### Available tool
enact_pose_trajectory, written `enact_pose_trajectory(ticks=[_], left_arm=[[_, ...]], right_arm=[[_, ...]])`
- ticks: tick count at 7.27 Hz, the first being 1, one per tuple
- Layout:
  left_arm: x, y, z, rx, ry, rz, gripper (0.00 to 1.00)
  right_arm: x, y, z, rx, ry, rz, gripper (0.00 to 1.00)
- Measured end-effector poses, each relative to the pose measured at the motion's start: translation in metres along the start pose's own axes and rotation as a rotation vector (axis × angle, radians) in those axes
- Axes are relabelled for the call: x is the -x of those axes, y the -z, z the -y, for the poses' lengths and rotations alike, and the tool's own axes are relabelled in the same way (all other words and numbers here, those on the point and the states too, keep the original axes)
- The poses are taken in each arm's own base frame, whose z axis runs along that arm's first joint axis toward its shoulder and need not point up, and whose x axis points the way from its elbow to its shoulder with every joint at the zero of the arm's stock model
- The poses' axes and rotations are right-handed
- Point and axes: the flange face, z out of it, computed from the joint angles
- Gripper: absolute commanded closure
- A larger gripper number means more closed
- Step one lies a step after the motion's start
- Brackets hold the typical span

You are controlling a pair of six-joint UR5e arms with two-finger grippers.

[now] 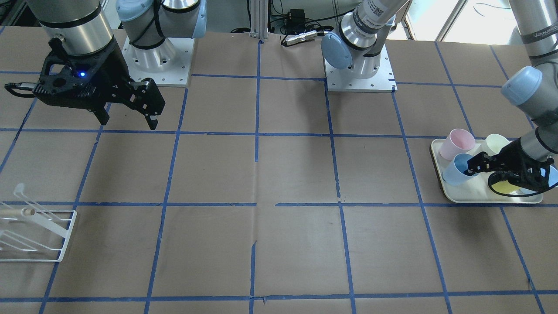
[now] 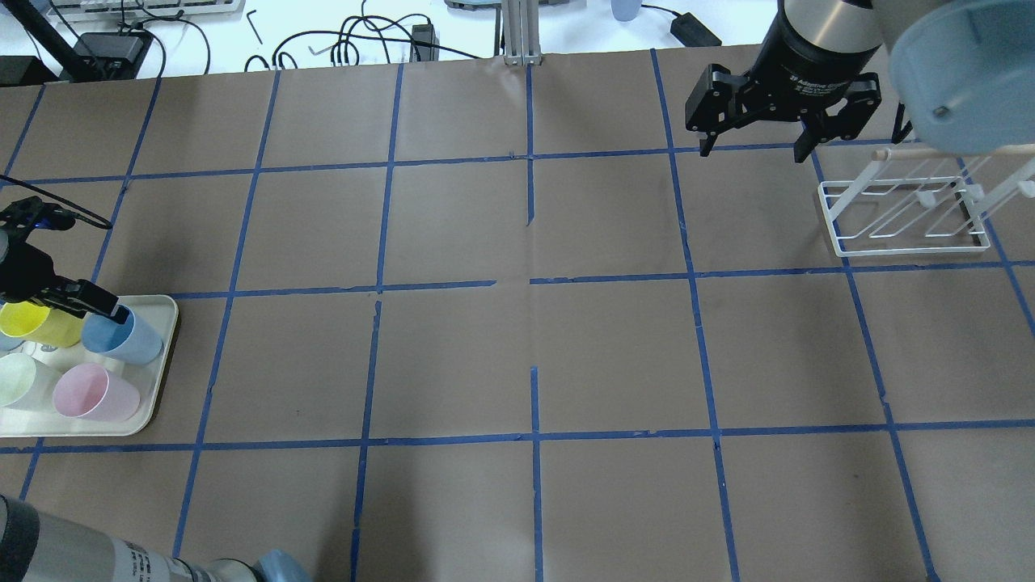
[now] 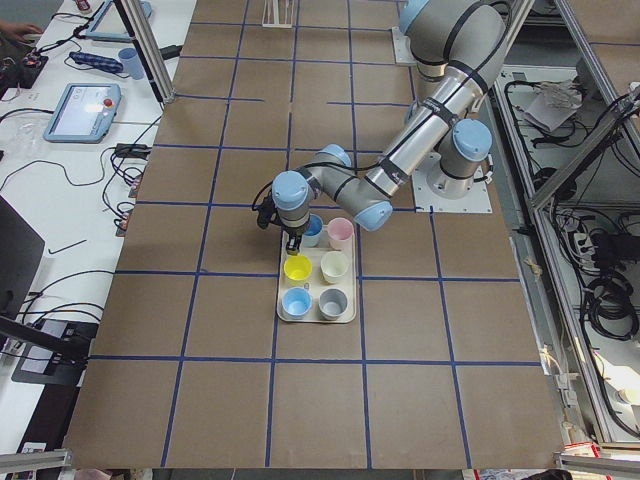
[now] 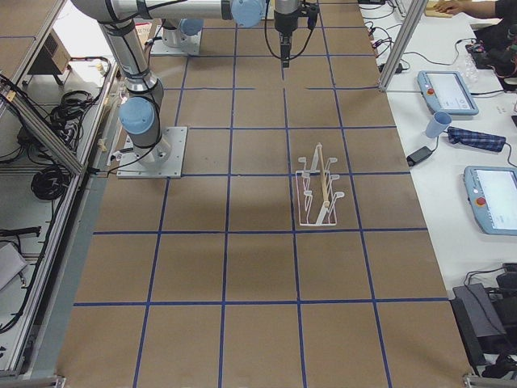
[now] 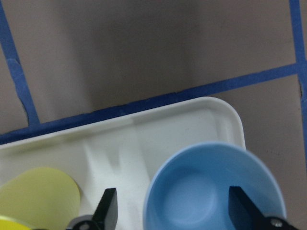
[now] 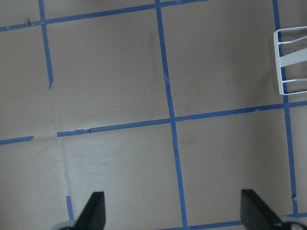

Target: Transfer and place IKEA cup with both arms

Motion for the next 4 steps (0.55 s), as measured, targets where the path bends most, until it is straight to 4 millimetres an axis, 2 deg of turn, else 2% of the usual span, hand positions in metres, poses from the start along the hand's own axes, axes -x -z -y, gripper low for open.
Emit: enact_pose_trajectory(ticks=[4], left_arm=[[-0.006, 0.022, -0.002, -0.010, 0.000, 0.015, 0.03]], right_arm=[[0.000, 0.000, 0.000, 0.000, 0.000, 0.001, 0.00]])
